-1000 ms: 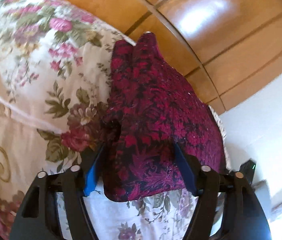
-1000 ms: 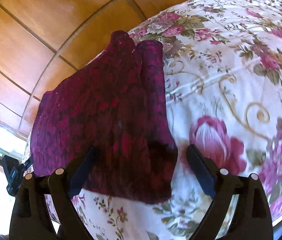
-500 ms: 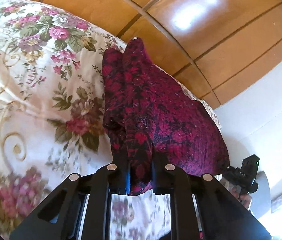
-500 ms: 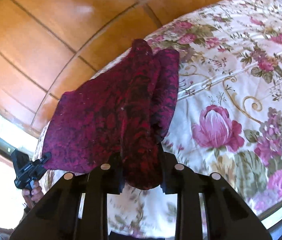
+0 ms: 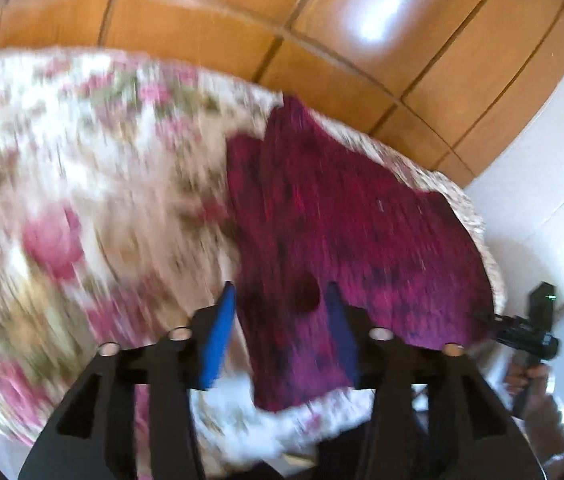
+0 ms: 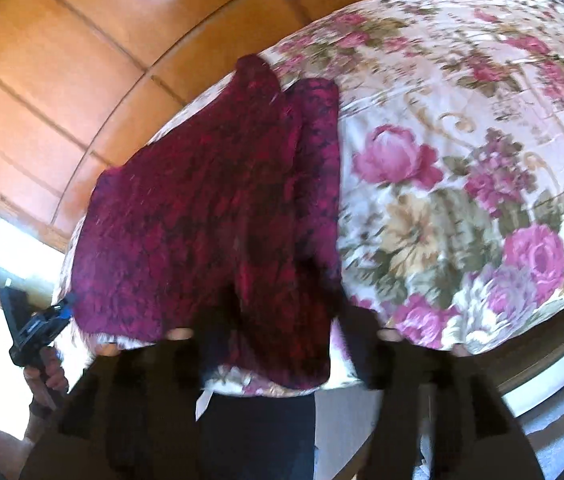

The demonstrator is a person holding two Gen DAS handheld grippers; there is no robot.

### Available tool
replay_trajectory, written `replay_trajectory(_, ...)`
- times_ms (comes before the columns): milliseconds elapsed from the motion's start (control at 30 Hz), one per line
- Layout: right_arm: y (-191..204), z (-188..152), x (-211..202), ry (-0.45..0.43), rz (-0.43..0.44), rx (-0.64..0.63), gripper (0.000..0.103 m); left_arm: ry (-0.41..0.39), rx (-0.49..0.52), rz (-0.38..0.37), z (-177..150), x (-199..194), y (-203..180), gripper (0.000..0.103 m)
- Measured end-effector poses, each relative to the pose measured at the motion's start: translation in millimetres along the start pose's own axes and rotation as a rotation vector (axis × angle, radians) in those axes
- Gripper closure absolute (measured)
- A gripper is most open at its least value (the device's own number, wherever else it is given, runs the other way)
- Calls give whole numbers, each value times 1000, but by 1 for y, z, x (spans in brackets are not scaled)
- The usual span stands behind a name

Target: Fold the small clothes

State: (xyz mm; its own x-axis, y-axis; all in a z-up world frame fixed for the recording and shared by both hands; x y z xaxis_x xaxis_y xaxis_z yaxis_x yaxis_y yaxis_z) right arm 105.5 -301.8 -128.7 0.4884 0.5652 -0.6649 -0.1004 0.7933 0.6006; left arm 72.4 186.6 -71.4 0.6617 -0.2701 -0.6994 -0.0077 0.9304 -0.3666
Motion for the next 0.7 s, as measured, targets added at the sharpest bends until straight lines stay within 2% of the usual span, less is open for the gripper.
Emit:
replay_trajectory(67, 2, 8, -4, -29, -18, -9, 39, -25, 25, 69, 16, 2, 2, 53)
replay_trajectory(100, 4, 11, -5, -47, -35, -14, 33, -38, 32, 106, 27, 6, 3, 53)
replay_trajectory(167, 8, 16, -7, -71, -82, -31, 27, -58, 41, 146, 44, 12, 4, 53)
replay_trajectory(233, 13, 19, -7, -93, -133, -60, 27, -68, 67, 218, 60, 19, 1, 53)
replay_trajectory(300, 19, 23, -6, -110, -145, -73, 27, -88, 93, 258, 69, 21, -6, 53)
replay_trajectory(467, 34, 36, 3, -144, -174, -117, 25, -110, 144, 282, 84, 27, -19, 53)
replay_trajectory(700, 45, 41, 33, -105, -223, -161, 23, -120, 180, 298, 92, 39, -28, 53)
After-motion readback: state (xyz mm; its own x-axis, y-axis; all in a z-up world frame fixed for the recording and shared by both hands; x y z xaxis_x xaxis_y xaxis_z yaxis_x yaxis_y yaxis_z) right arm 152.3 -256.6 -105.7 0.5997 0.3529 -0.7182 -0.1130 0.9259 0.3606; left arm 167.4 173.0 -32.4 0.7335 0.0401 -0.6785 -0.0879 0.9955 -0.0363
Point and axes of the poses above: each gripper's, at about its wrist camera, not at the fingertips, and x roughly the way its jaws point, y to its left, z to its top, the point moved 4 cm from there along x, roughly the way its jaws point, and after that the axes turned 5 degrees about z, right-handed, at the moved point
